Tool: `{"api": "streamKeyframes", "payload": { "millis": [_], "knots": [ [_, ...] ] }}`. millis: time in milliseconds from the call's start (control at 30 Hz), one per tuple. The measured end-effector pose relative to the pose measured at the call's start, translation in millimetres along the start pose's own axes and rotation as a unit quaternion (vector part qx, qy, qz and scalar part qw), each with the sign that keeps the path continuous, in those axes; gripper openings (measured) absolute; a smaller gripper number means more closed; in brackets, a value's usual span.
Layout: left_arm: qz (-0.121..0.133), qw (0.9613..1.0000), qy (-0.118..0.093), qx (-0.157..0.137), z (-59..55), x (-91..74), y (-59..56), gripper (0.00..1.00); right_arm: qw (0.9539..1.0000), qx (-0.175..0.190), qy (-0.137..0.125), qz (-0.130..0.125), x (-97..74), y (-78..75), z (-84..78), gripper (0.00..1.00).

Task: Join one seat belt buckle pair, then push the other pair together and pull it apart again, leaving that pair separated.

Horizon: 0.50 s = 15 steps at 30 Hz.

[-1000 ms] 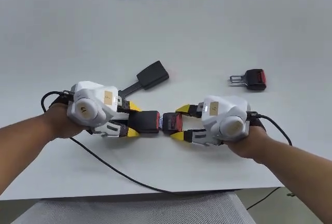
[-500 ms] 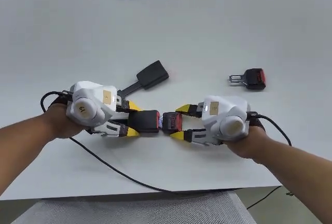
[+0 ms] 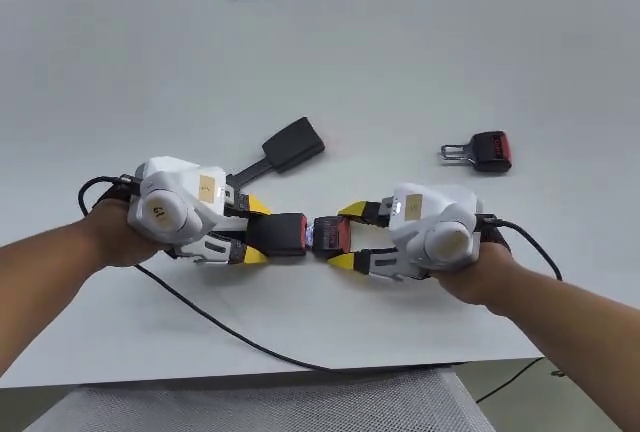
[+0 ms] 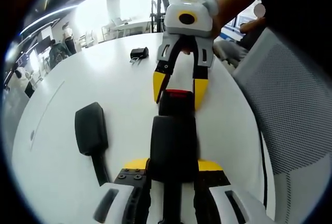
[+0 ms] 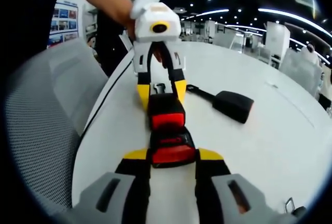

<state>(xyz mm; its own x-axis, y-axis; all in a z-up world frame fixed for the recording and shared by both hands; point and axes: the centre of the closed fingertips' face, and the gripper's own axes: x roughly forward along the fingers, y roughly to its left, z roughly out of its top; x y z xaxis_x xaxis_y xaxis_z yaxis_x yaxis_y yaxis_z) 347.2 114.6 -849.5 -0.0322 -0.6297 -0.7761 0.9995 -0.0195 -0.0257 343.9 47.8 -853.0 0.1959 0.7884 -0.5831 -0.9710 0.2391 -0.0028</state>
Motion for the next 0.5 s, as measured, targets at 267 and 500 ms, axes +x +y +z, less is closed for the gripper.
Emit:
{"api": "streamKeyframes", "payload": {
  "millis": [267, 500],
  "knots": [
    [0.001, 1.0000, 0.002, 0.004, 0.1, -0.4, 0.2, 0.32, 1.0000, 0.001, 0.000, -0.002, 0.2, 0.3, 0.4, 0.31],
    [-0.003, 0.9996, 0.028, 0.006, -2.6, 0.7, 2.3, 0.34, 0.9999, 0.004, 0.013, 0.003, 1.4, 0.3, 2.8, 0.35]
  ]
}}
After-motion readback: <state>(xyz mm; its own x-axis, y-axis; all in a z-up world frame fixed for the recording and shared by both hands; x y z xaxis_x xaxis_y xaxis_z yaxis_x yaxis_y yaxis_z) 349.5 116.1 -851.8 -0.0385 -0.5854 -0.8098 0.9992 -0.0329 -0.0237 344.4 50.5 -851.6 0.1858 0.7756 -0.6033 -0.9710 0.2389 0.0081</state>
